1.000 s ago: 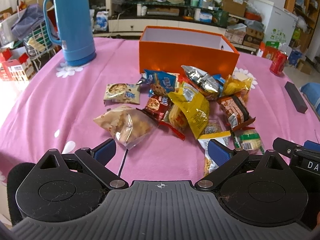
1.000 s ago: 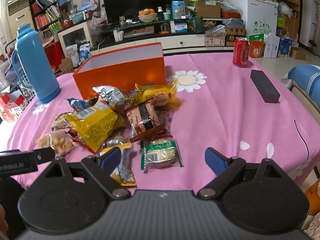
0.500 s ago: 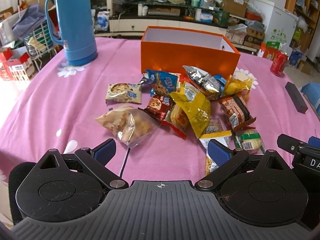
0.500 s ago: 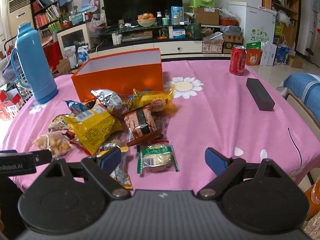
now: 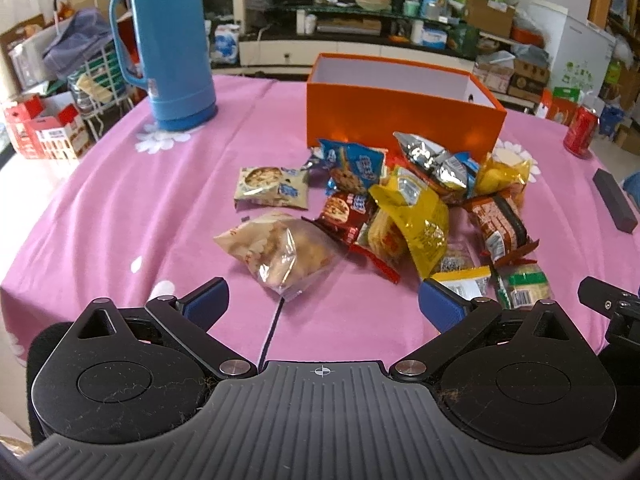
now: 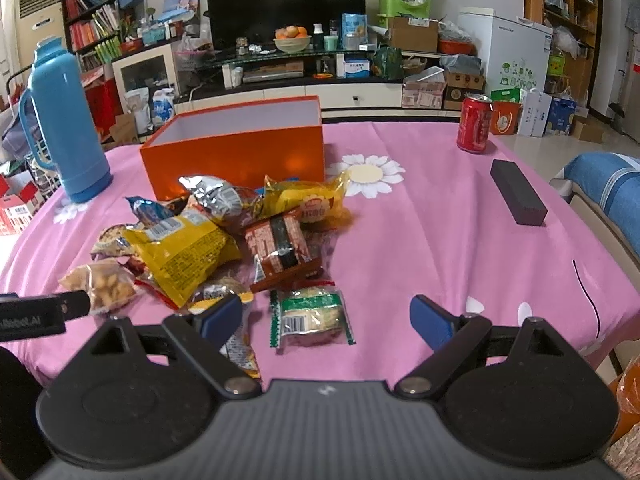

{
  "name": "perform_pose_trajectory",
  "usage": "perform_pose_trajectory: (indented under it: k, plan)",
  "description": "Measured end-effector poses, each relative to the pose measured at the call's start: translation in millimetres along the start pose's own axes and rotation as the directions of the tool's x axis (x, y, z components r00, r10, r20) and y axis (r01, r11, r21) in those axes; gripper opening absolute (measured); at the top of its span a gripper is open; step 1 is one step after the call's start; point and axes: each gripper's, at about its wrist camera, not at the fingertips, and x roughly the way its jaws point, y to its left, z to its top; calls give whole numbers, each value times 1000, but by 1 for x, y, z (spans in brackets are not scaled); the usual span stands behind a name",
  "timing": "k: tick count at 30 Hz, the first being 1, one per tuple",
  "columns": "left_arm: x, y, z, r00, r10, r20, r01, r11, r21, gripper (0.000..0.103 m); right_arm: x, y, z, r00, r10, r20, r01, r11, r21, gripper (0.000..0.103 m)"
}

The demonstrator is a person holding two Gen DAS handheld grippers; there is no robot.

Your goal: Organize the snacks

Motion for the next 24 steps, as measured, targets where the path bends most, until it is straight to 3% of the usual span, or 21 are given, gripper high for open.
perform_pose_trajectory:
  k: [24]
  plan:
    - [43, -10, -11, 995, 8, -101, -3, 999, 50, 80, 41, -6, -15, 995, 27, -95, -24, 999, 26, 91]
